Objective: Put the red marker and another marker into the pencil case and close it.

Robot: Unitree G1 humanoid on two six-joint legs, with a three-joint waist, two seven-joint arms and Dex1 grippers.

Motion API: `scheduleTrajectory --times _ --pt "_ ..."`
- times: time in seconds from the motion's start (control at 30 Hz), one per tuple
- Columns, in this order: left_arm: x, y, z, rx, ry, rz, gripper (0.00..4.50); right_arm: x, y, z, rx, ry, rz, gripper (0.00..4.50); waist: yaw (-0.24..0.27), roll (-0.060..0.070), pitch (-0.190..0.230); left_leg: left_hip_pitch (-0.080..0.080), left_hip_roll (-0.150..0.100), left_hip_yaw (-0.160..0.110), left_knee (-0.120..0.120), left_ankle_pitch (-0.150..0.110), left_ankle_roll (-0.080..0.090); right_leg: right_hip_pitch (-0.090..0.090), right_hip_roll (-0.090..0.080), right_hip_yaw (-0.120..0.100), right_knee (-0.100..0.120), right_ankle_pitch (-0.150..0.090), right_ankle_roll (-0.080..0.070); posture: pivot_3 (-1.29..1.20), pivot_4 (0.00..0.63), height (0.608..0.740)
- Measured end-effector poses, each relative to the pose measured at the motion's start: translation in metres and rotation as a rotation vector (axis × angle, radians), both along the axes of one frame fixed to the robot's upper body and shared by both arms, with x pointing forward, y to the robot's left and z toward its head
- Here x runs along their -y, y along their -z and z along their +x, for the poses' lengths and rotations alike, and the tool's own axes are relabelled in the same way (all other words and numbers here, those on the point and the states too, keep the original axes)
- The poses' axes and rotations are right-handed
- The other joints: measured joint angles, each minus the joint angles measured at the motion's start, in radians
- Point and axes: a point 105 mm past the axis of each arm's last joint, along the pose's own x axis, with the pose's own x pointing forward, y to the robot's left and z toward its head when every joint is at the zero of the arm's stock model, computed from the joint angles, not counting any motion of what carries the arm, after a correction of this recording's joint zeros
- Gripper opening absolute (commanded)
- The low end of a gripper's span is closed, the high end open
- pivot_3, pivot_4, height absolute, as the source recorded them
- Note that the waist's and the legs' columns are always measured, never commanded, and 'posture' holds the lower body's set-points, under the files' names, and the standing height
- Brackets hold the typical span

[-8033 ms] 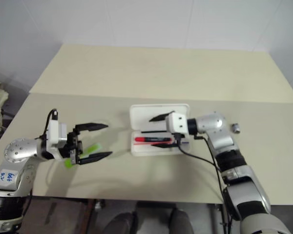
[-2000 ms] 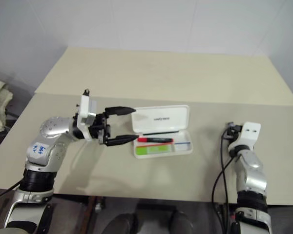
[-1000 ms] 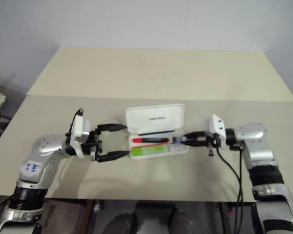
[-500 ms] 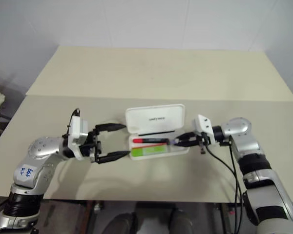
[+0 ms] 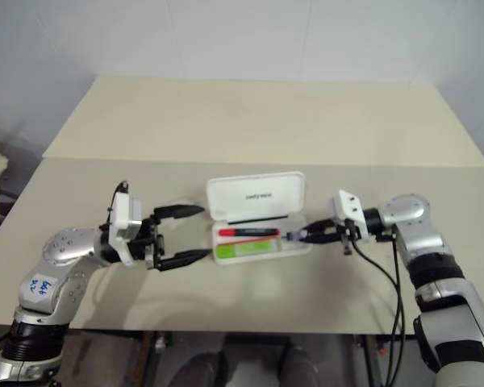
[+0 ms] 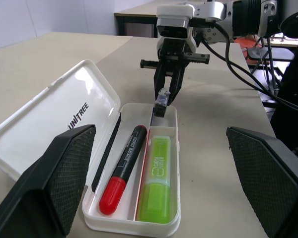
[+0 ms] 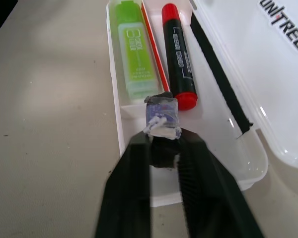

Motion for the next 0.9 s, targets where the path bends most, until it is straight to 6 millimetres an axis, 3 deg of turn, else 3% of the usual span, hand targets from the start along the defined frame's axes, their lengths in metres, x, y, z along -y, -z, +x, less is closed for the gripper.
scheduleTrajectory --times 0.23,0.27,0.43,0.63,0.9 --pt "0.002 -0.007 0.002 0.028 0.021 0.002 4.50 0.003 0.007 0.000 0.009 0.002 -0.026 4.26 -0.001 0.000 0.000 0.000 0.000 0.001 0.000 0.000 0.000 0.000 0.000 0.000 0.000 0.000 0.000 0.00 0.150 0.740" --pt "0.002 -0.008 0.002 0.031 0.023 0.002 4.50 0.003 0.008 0.001 0.014 0.000 -0.024 4.44 -0.001 0.000 0.000 0.000 0.000 0.001 0.000 0.000 0.000 0.000 0.000 0.000 0.000 0.000 0.000 0.00 0.150 0.740" --pt "0.000 -0.005 0.004 0.017 0.014 -0.001 4.50 0.000 0.004 0.001 0.041 -0.009 -0.002 4.44 -0.001 0.000 0.000 0.000 0.000 0.001 0.000 0.000 0.000 0.000 0.000 0.000 0.000 0.000 0.000 0.00 0.150 0.740" --pt "-0.004 -0.002 0.006 0.010 0.006 -0.001 4.50 -0.003 -0.021 -0.002 0.101 -0.011 0.094 4.44 0.002 0.001 0.000 0.000 0.000 0.000 0.000 0.000 0.000 0.000 0.000 0.000 0.000 0.000 0.000 0.00 0.150 0.740" --pt "-0.037 0.009 0.011 -0.033 -0.071 0.024 4.50 0.023 -0.052 -0.021 0.099 0.071 0.166 4.44 0.003 0.002 0.001 0.000 0.000 0.001 -0.001 0.000 0.000 0.000 0.000 -0.001 0.000 0.000 0.000 0.00 0.150 0.740"
